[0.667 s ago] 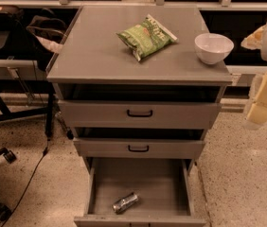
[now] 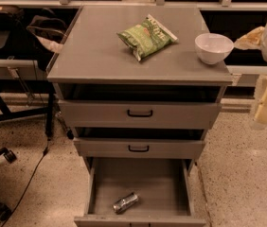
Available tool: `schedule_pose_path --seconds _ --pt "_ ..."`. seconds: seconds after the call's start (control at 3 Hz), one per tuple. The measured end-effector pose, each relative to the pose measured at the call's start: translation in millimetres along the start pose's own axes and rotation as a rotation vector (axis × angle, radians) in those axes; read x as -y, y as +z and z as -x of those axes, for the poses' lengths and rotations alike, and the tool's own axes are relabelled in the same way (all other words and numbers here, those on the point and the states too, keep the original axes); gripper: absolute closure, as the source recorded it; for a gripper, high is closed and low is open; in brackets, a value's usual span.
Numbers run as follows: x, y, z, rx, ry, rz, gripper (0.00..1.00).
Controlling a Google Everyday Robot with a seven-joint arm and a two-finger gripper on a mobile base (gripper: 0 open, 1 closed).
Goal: Pick redbull can from bottom drawer and place on counter
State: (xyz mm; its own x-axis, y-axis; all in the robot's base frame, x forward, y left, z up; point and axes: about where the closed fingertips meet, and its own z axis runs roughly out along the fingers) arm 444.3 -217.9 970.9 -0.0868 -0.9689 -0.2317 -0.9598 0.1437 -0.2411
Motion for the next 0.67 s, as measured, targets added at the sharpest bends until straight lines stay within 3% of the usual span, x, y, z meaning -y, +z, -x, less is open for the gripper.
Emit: schedule_pose_path --seconds 0.33,0.67 --pt "1.0 8.4 -0.7 0.081 -0.147 0.046 0.0" --pt "0.5 21.5 -1.7 0.218 -0.287 0.112 0.0"
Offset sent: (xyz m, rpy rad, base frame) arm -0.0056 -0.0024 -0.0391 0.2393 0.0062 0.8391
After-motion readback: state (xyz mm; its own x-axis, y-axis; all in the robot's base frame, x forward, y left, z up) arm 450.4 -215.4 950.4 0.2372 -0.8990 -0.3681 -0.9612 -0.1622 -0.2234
